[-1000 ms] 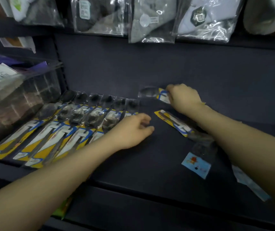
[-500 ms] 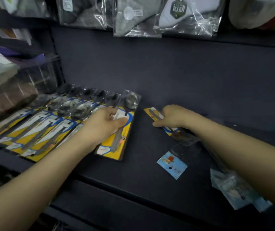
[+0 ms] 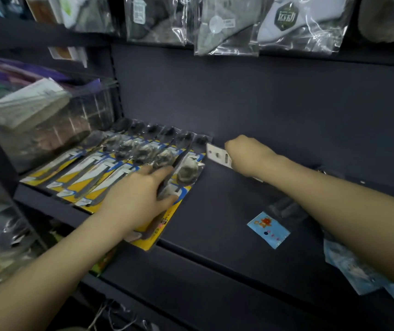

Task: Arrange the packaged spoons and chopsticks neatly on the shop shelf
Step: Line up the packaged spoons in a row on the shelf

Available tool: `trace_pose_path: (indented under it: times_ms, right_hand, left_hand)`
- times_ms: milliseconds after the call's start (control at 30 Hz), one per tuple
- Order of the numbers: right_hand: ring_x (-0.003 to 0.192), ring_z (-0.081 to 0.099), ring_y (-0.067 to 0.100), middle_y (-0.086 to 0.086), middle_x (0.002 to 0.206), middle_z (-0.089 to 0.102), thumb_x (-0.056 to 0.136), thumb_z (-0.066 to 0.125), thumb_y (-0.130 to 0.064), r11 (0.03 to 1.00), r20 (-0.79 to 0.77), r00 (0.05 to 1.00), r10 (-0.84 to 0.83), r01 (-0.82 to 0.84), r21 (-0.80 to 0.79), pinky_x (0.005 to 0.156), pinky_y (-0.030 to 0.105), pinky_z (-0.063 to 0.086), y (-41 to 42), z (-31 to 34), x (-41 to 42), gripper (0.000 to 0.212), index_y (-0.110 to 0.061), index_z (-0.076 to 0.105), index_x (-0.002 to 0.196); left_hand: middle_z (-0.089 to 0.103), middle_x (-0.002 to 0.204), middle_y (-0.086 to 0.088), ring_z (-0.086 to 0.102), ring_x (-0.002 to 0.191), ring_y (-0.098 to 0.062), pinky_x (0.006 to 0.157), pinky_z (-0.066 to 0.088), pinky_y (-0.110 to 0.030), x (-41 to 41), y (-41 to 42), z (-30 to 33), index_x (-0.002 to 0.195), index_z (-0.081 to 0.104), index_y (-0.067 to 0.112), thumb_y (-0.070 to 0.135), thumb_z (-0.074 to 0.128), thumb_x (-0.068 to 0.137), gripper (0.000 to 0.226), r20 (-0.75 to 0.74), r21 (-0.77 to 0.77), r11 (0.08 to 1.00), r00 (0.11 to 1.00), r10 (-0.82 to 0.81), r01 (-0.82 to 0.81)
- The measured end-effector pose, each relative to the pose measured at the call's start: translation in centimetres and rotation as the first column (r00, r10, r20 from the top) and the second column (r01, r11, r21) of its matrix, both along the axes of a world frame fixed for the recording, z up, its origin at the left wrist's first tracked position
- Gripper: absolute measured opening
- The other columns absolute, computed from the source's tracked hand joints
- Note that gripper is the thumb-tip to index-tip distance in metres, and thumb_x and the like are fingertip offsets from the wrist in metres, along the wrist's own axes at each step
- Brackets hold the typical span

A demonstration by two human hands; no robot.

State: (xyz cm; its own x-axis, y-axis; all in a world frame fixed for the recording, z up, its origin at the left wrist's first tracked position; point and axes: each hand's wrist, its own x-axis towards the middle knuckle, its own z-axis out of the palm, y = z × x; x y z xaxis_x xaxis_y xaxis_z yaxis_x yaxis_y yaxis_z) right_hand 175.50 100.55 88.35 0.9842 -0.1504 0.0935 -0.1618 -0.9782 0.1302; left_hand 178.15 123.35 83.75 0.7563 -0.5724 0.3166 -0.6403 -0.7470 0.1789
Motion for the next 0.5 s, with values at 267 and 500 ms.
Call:
trace_pose_path:
  times_ms: [267, 500]
  right_hand:
    - [0.092, 0.059, 0.032, 0.011, 0.101, 0.062, 0.083, 0.054, -0.009, 0.938, 0.273, 0.929, 0.248, -0.161, -0.306, 0.071, 0.036, 0.036, 0.3, 0.1, 0.6, 0.017, -0.007, 0.050, 0.100]
    - [0.094, 0.056, 0.032, 0.012, 0.112, 0.052, 0.088, 0.050, -0.012, 0.889, 0.042, 0.935, 0.351, -0.319, -0.330, 0.058, 0.035, 0.034, 0.4, -2.3, 0.5, 0.026, -0.009, 0.047, 0.114]
  left_hand:
    - [0.013, 0.155, 0.003, 0.015, 0.141, -0.016, 0.113, 0.019, -0.030, 2.3, 0.0, -0.5, 0.142, 0.030, 0.031, 0.041, 0.030, 0.096, 0.046, -0.130, 0.187, 0.920, 0.937, -0.325, 0.345]
    - [0.002, 0.157, 0.004, 0.001, 0.144, -0.022, 0.117, 0.011, -0.037, 3.9, 0.4, -0.5, 0.145, 0.016, 0.032, 0.068, 0.033, 0.082, 0.075, -0.234, 0.281, 0.895, 0.929, -0.286, 0.346]
